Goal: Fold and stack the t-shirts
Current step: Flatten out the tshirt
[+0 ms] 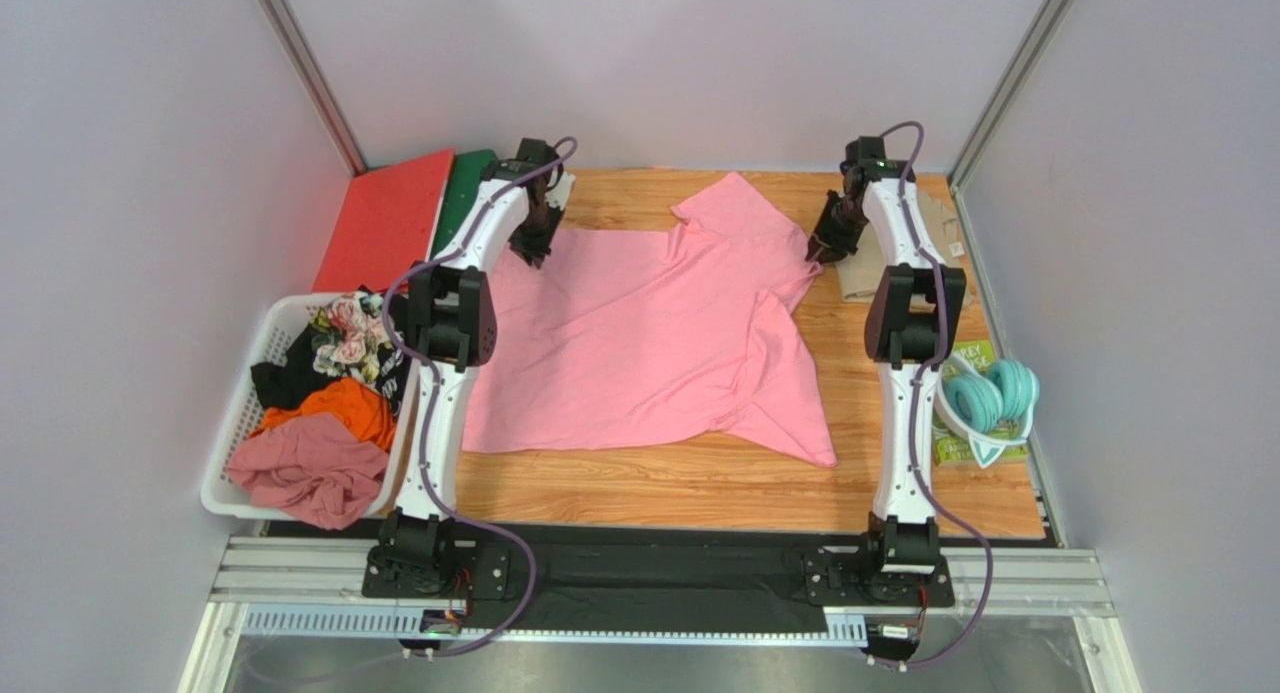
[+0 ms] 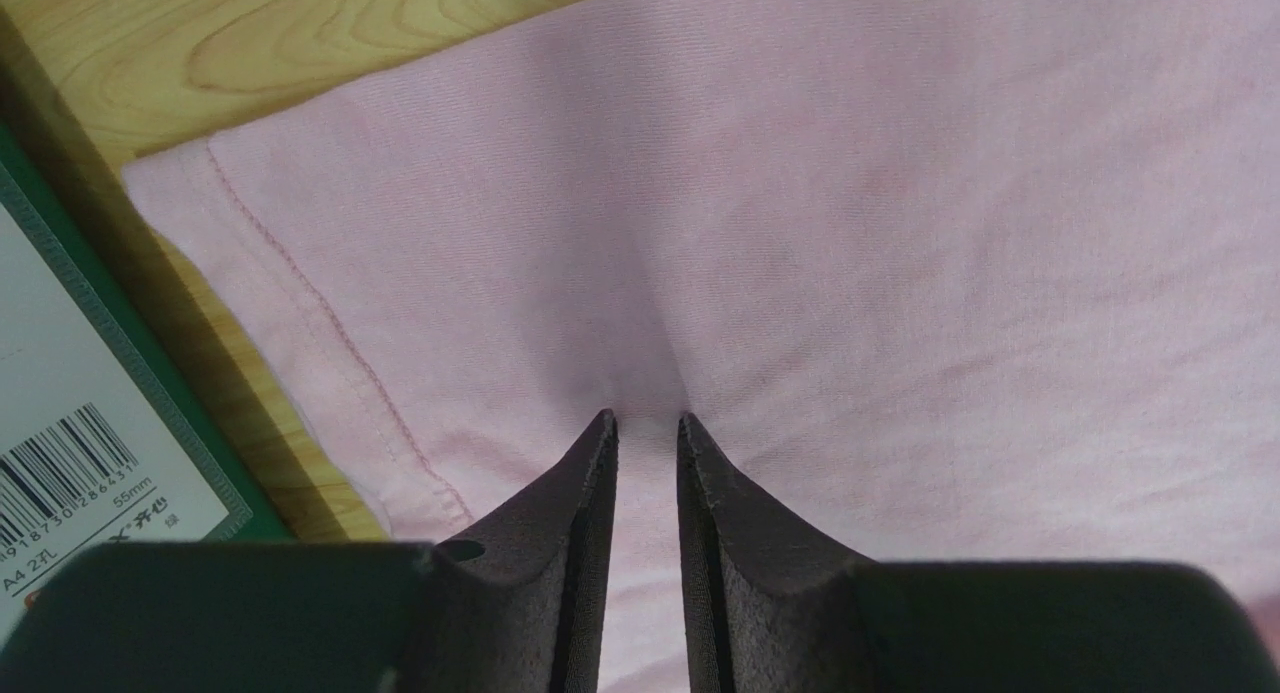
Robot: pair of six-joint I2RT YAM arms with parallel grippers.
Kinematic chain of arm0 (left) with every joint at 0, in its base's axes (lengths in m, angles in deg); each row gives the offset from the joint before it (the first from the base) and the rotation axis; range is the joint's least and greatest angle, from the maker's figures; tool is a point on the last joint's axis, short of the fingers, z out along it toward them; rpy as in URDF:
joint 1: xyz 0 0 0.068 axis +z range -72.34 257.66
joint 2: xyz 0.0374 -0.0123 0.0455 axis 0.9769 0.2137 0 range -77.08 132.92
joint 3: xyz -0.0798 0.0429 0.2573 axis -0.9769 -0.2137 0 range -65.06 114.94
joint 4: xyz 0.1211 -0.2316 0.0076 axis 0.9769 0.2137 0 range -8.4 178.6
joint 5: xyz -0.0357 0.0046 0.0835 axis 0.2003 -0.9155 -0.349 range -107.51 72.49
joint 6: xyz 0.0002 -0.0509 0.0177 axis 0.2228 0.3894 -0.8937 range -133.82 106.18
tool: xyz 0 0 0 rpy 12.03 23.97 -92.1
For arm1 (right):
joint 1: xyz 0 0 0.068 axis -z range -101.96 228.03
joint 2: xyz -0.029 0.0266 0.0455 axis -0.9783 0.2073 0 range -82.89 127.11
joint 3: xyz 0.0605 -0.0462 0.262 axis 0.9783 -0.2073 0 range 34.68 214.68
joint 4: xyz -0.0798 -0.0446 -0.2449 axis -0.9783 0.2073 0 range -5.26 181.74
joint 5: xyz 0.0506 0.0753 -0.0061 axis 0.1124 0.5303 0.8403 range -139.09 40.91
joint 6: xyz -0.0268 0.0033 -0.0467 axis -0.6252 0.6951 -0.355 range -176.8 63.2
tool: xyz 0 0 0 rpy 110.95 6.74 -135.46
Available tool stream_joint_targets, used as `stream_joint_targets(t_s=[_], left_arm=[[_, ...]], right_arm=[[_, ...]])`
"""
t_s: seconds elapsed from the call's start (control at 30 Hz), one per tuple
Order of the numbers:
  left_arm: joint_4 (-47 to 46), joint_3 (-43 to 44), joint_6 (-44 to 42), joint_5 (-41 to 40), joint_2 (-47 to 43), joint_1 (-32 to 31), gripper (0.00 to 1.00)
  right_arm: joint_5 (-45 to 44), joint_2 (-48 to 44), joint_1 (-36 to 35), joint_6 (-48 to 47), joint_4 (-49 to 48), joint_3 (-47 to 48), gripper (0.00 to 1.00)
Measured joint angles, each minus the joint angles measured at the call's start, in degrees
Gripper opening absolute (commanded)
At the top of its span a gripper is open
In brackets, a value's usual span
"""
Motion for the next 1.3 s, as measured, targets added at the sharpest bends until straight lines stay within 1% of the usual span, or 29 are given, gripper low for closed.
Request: stream_joint_targets(t_s=[0.03,0.1,0.13,0.3,0.43,0.57,0.67,0.7,0.77,0.8,0.83,0.97,1.0,1.07,1.13,1.2,1.3], left_arm=[[0.04,0.04,0.00,0.00,0.02,0.00,0.28],[0.20,0.09,0.02,-0.02,0.02,0.00,0.28],[0.24,0.09,0.04,-0.04,0.02,0.00,0.28],[0.70,-0.48,0.20,0.00,-0.68,0.00,0.28],[1.60,-3.41,0.20,0.02,-4.72,-0.13,0.28],[2.21,-4.96,-0.44,-0.70,-11.30,-0.79,0.30],[2.19,-6.08,-1.16,-1.25,-16.92,-1.09,0.32],[2.12,-7.61,-1.42,-1.09,-19.45,-1.16,0.32],[1.22,-14.05,-1.97,0.09,-25.68,-1.22,0.32],[1.29,-19.65,-2.58,0.59,-30.36,-1.36,0.32],[1.27,-23.61,-3.02,1.11,-33.59,-1.42,0.32],[-0.33,-45.11,-5.77,2.99,-48.50,-2.03,0.32],[-0.28,-48.19,-6.27,3.23,-50.16,-2.21,0.32],[-0.90,-54.88,-7.23,3.85,-52.54,-2.58,0.32],[-1.40,-59.19,-7.82,4.63,-52.46,-2.75,0.31],[-1.77,-61.51,-8.00,4.79,-51.36,-3.06,0.31],[-3.10,-61.44,-8.00,4.68,-48.83,-4.17,0.31]], right_arm=[[0.04,0.04,0.13,0.07,-0.26,0.17,0.40],[0.11,-0.09,0.39,0.28,-0.55,0.11,0.47],[0.15,-0.50,0.42,0.35,-1.01,-0.37,0.48],[-0.20,-8.07,0.04,0.22,-2.67,-10.60,0.55],[-0.72,-19.52,-0.70,-0.17,-2.69,-19.69,0.57],[-2.03,-33.00,-1.66,-0.72,-3.65,-27.39,0.58],[-2.56,-43.67,-2.99,-0.81,-4.92,-36.20,0.58],[-2.67,-47.28,-3.56,-0.81,-5.92,-40.63,0.56],[-3.19,-54.34,-5.60,-0.57,-6.91,-50.86,0.54],[-3.39,-57.51,-7.23,-0.20,-7.72,-56.74,0.53],[-3.45,-59.67,-8.68,0.15,-7.78,-61.16,0.53],[-3.56,-65.79,-16.39,2.58,-8.52,-79.41,0.51],[-3.56,-66.79,-17.64,3.32,-8.35,-82.62,0.50],[-3.65,-69.13,-18.53,4.92,-8.50,-88.43,0.49],[-4.17,-71.21,-18.53,6.36,-8.35,-91.58,0.49],[-5.11,-73.26,-18.53,7.89,-8.41,-93.18,0.49],[-6.71,-74.93,-18.56,9.35,-8.57,-93.61,0.49]])
